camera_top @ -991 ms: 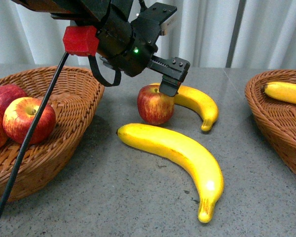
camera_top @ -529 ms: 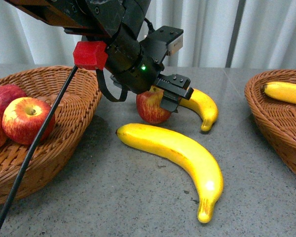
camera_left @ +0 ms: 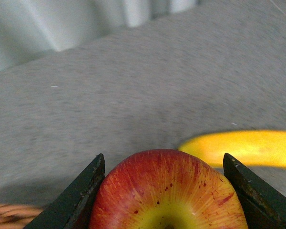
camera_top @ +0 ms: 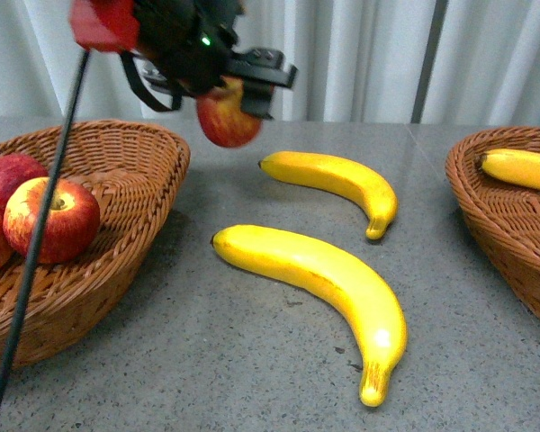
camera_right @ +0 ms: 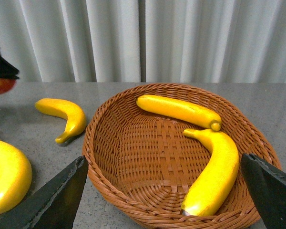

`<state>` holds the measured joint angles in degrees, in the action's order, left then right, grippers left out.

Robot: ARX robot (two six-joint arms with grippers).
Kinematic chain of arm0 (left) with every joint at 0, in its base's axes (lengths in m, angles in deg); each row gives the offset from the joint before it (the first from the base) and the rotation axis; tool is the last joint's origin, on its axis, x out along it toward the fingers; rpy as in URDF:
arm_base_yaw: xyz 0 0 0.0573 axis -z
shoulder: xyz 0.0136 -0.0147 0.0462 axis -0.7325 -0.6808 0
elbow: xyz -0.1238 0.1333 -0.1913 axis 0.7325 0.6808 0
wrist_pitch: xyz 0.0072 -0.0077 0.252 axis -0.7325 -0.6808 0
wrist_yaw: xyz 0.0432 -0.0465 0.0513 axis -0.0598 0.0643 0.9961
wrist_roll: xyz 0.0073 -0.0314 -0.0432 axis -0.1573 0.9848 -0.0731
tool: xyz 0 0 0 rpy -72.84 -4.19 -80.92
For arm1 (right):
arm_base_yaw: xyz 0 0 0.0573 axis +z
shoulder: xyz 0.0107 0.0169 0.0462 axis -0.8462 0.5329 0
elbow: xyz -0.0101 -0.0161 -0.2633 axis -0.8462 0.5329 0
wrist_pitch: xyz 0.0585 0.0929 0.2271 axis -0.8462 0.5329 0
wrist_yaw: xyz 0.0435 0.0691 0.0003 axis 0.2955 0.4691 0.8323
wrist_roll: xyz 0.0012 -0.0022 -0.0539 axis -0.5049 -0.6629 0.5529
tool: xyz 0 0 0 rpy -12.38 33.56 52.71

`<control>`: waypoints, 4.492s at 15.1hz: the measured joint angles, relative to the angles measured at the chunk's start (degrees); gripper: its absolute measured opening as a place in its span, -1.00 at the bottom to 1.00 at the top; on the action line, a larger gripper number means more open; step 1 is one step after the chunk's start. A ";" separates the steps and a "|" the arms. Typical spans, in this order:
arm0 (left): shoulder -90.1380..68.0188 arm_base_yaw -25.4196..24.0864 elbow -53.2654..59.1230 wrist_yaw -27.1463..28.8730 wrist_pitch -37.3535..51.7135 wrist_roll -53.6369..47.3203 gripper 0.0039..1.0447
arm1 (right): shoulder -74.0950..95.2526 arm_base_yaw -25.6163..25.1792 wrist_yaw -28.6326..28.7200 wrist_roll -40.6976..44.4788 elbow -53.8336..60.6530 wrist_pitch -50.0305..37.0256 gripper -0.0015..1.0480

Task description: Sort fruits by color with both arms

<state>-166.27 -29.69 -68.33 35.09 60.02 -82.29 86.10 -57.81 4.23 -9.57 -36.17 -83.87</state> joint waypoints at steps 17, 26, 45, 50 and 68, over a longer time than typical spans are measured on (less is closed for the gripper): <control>6.54 -4.85 10.40 7.58 14.80 4.24 0.88 | 0.00 0.00 0.00 0.00 0.00 0.02 0.87; 32.96 -11.08 64.41 4.72 63.30 6.27 -0.94 | 0.00 0.00 0.00 0.00 0.00 0.02 0.87; 88.59 -17.40 94.90 -1.31 39.43 6.47 -0.98 | 0.00 0.00 0.00 0.00 0.00 0.00 0.87; 96.65 -17.40 94.90 -1.31 31.91 6.47 -0.98 | 0.00 0.00 0.00 0.00 0.00 0.00 0.87; 119.40 -17.40 94.90 -1.36 8.59 6.58 -0.31 | -0.02 0.00 0.00 0.00 0.00 0.00 0.87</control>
<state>-46.87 -47.09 26.57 33.73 68.61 -75.72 86.08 -57.81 4.23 -9.57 -36.17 -83.87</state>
